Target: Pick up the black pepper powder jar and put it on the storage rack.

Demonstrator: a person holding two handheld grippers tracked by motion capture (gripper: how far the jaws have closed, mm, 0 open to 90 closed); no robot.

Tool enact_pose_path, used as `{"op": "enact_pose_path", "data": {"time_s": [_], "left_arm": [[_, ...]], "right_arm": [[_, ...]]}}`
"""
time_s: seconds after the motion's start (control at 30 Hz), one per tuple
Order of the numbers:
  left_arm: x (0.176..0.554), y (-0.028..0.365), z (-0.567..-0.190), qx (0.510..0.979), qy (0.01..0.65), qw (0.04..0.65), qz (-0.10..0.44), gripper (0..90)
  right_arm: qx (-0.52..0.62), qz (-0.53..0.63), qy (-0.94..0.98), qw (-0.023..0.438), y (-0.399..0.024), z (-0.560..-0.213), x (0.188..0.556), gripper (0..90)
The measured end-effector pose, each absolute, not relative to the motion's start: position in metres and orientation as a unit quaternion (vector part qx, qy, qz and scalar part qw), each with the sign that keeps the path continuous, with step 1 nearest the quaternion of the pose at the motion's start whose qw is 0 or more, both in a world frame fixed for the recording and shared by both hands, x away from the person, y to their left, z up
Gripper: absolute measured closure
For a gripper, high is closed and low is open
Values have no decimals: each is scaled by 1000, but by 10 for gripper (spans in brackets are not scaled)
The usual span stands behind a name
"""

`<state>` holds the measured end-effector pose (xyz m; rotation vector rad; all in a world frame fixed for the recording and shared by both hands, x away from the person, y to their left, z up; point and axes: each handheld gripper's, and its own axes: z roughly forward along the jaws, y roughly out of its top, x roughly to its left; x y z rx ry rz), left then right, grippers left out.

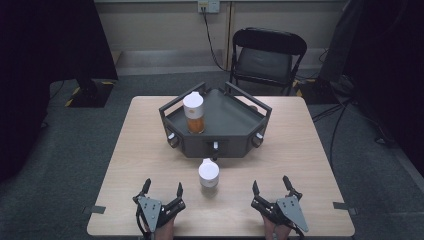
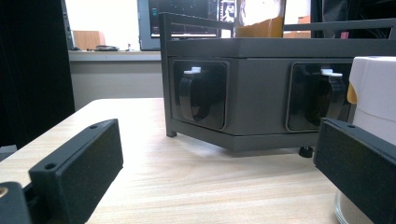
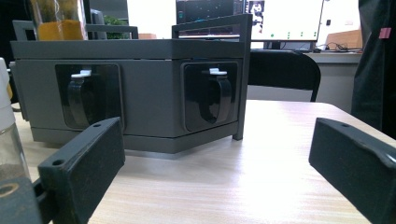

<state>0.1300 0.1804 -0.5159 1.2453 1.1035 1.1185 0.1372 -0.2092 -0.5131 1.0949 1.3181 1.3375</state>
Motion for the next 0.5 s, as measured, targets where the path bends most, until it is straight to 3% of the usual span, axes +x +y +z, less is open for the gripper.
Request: {"op": "enact_pose_path", "data": {"time_s": [0.5], "left_arm": [[130,179,-516,522,466,536,472,6]], "right_arm": [[432,551,548,457,-210,-505,138,0]]}}
